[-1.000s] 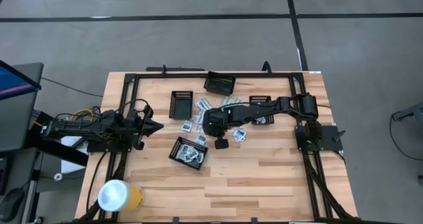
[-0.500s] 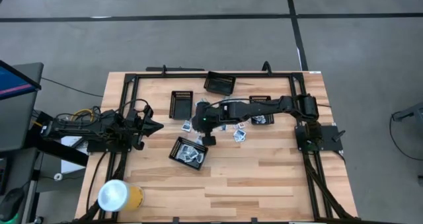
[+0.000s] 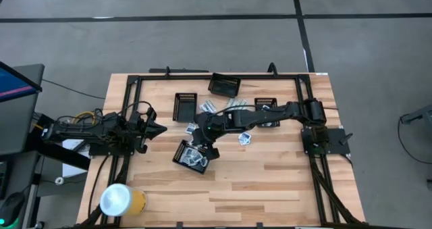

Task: Pick & Place First Aid Supplies
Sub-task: Put the white towelette pack into the bottom black bin

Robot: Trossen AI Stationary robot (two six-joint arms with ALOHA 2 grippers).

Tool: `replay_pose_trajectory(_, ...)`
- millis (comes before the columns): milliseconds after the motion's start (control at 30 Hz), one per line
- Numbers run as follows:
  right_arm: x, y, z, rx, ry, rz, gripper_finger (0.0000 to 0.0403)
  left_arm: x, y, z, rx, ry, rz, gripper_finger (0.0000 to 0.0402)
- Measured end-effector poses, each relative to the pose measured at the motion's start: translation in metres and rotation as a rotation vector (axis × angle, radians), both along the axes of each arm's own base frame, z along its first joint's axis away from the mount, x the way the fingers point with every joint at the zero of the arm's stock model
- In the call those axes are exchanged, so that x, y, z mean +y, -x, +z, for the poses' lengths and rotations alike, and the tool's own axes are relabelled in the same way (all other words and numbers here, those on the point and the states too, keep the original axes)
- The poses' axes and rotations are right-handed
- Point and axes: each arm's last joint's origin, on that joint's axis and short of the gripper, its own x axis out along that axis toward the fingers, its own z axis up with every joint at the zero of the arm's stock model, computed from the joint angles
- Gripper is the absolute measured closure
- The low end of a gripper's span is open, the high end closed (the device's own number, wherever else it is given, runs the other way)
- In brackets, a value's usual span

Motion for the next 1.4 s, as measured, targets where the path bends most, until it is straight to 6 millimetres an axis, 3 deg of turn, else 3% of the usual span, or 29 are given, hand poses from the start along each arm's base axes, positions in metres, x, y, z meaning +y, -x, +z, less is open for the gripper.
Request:
replay_pose_trajectory(367,0.02,-0.002,0.003,-0.065,-0.022,0.033,0.0391,0.0,0.0,0.0,0.0,0.0,0.0,0.0394)
replay_pose_trajectory(600,0.023,-0.002,0.0,-0.068,-0.071,-0.094,0.0386,0.0,0.0,0.0,0.0,0.0,0.0,0.0394)
replay_pose_trajectory(1033,0.03,-0.001,-0.001,-0.041,-0.131,-0.129,0.0385,0.0,0.0,0.0,0.0,0.0,0.0,0.0394)
replay_pose_trajectory(1400,0.03,-0.001,-0.001,-0.041,-0.131,-0.129,0.0333,-0.001,0.0,0.0,0.0,0.0,-0.006,0.0394)
